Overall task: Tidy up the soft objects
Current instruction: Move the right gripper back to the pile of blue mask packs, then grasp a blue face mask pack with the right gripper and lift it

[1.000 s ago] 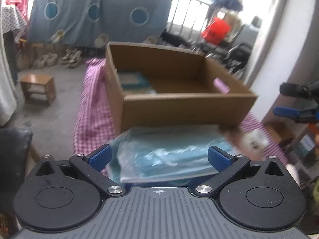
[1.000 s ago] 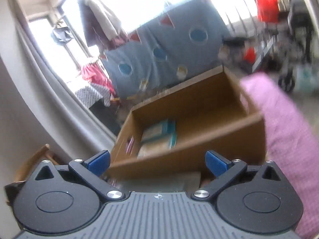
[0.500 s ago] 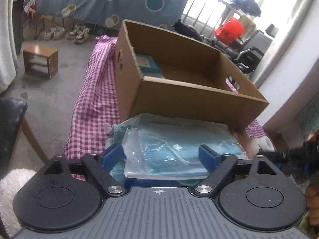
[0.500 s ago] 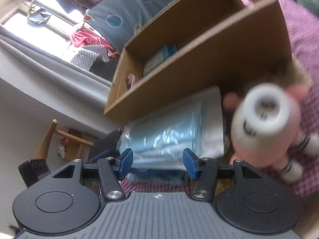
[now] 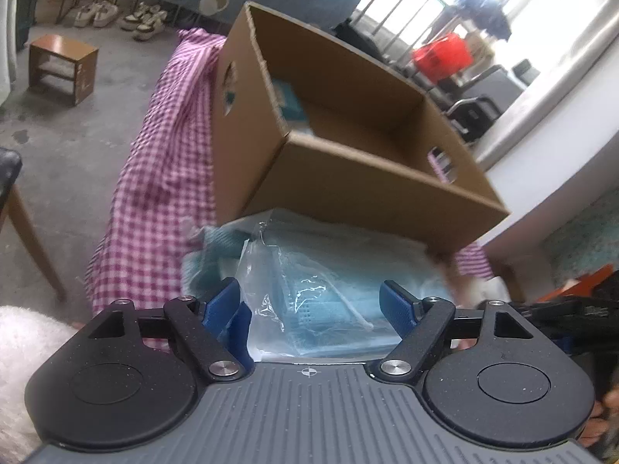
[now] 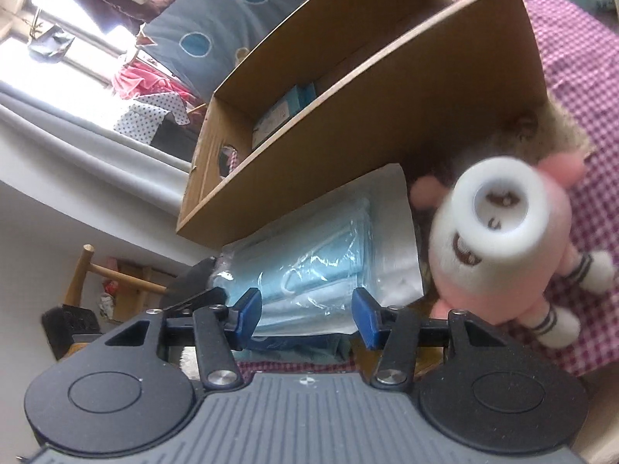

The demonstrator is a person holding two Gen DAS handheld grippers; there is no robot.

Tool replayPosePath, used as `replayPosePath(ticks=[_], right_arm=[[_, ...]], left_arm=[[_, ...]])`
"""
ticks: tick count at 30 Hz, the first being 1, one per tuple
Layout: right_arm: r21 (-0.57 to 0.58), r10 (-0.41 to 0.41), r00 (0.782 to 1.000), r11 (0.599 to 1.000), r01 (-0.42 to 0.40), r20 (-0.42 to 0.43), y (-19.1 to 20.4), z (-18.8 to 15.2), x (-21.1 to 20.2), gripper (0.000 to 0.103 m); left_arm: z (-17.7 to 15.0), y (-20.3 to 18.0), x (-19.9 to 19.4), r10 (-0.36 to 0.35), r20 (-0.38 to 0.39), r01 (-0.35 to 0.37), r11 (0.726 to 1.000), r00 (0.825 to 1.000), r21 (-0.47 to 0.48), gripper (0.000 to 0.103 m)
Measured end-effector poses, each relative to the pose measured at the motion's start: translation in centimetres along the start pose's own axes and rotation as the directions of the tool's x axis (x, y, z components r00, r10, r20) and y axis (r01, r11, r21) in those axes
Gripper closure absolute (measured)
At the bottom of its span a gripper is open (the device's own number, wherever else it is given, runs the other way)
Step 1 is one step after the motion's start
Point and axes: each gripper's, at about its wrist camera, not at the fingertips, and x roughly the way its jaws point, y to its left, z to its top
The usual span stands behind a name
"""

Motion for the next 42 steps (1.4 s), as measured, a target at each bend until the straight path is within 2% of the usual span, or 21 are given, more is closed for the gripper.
replayPosePath(ticks=[6,10,12,14,15,16,19,21,23,26,30,32,35,42], right_arm=[[0.022,-0.005,1.0,1.0,0.005,-0.011,-0.5,-0.1,0.8,0.048],[0.028,0.0,1.0,1.0,0.0,-0.009,-0.7,-0.1,1.0,0.047],[0.033,0.005,1.0,0.999,-0.004,-0.008,-0.9,-0.1,1.0,0.047],[0.045,0.016,1.0,0.999,-0.015,-0.007,-1.2,-0.2,1.0,0.047],[0.048,0.021,1.0,0.999,-0.021,-0.007,-1.3,-0.3,1.0,0.047],[0.05,0.024,1.0,0.998,-0.024,-0.006,-1.4,-0.2,1.0,0.047],[0.048,0.026,1.0,0.999,-0.026,-0.002,-1.5,-0.3,1.0,0.047],[0.051,0.029,1.0,0.998,-0.029,0.002,-1.6,-0.4,0.9,0.047],[0.057,0.042,0.999,0.997,-0.043,0.012,-1.8,-0.6,0.6,0.047],[0.079,0.116,0.993,0.99,-0.118,0.032,-2.3,-1.0,-0.5,0.047],[0.131,0.193,0.981,0.972,-0.193,0.011,-3.1,-2.1,-0.8,0.048],[0.165,0.231,0.973,0.96,-0.224,-0.022,-3.4,-2.9,0.0,0.055],[0.206,0.257,0.965,0.948,-0.242,-0.05,-3.7,-3.7,1.1,0.056],[0.322,0.306,0.951,0.905,-0.278,-0.039,-5.4,-4.3,3.6,0.056]], left_arm=[[0.1,-0.4,-1.7,-0.093,0.048,0.094,0.995,0.995,-0.026,0.023],[0.1,-0.1,-2.4,-0.164,0.084,0.168,0.984,0.983,-0.053,0.022],[0.1,0.4,-2.6,-0.225,0.092,0.233,0.968,0.97,-0.09,0.022],[-0.1,0.8,-2.2,-0.308,0.08,0.317,0.939,0.948,-0.135,0.022],[-0.2,0.8,-2.0,-0.327,0.073,0.335,0.93,0.942,-0.153,0.022],[-0.4,0.8,-1.8,-0.319,0.069,0.326,0.933,0.945,-0.155,0.022],[-0.7,-0.3,-1.5,-0.234,0.061,0.239,0.966,0.97,-0.098,0.027],[-0.8,-1.2,-1.3,-0.181,0.061,0.185,0.981,0.982,-0.054,0.033],[-0.9,-1.8,-1.2,-0.137,0.059,0.138,0.99,0.989,-0.012,0.047],[-1.0,-2.3,-1.1,-0.073,0.066,0.071,0.997,0.995,0.033,0.054],[-1.3,-1.7,-1.2,-0.065,0.067,0.063,0.997,0.996,0.033,0.059],[-1.6,-1.6,-1.3,-0.059,0.07,0.056,0.998,0.996,0.034,0.063],[-1.8,-1.7,-1.5,-0.062,0.065,0.06,0.998,0.996,0.031,0.066],[-2.8,-1.8,-2.6,-0.092,0.062,0.092,0.996,0.994,0.006,0.071]])
